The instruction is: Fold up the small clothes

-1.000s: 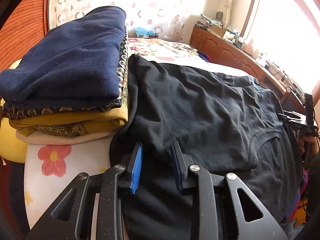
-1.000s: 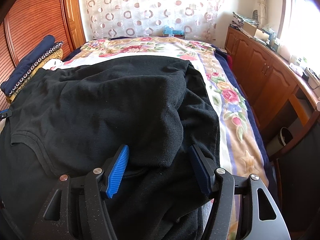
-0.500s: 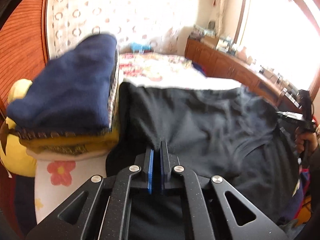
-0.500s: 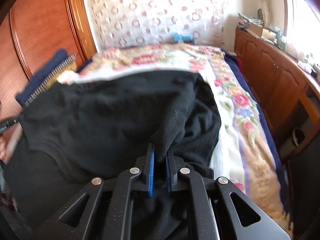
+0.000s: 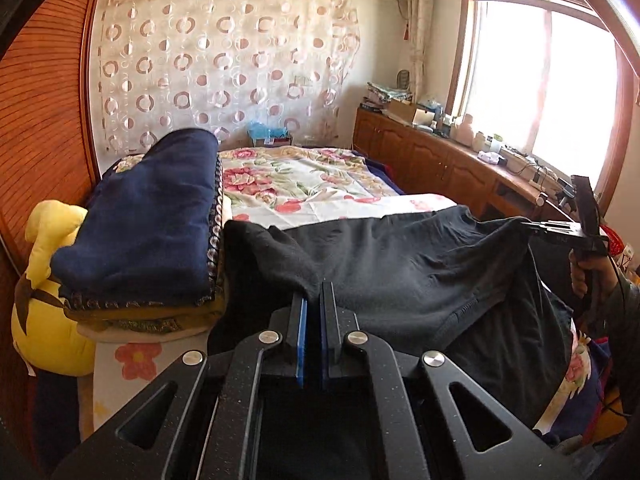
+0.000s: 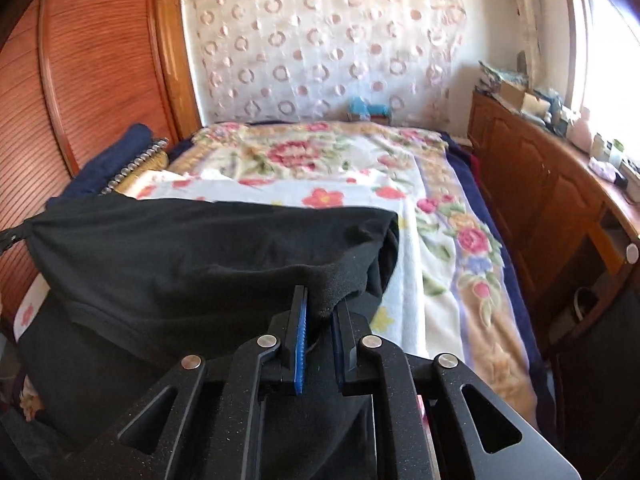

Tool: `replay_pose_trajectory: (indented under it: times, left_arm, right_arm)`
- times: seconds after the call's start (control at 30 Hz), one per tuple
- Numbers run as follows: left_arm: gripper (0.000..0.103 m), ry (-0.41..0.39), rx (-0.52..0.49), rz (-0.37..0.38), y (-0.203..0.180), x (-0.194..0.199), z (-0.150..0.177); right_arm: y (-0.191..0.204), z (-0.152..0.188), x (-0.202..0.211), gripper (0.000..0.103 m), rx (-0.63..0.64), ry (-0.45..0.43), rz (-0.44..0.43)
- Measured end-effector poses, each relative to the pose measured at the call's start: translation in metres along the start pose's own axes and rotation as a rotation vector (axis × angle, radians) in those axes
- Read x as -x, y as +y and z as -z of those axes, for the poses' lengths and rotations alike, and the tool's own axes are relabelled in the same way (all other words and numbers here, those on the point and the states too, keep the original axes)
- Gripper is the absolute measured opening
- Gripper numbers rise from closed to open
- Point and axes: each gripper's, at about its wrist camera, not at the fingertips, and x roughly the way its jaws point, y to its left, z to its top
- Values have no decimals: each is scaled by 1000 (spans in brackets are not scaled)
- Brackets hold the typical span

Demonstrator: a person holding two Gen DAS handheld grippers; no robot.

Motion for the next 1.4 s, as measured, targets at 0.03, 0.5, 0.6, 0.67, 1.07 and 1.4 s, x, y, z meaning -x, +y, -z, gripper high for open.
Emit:
replay_pose_trajectory:
  times: [0.03,0.5,0.6,0.67,1.07,1.4]
  left_arm:
    - [6,6,1,-1,0,-1,1]
    - [6,-14,21,18,-2,15,8]
    - [6,-45,30,34,-5,35,12]
    - [6,-63,34,47,-7,50,18]
    - [6,74,77,33,-9,76,89]
    - [43,168,48,-11,-9,59,107]
  right_arm:
    - [0,-3,-4,11,-4,2,-4]
    - [27,-28,27,6,11,-133,-49]
    - [30,-15,57,6,15,-163,-79]
    - [29,-5,76,6,15,-177,-87]
    - [18,100,140,6,12,-63,-44]
    - [11,152,106,24,-13,142,29]
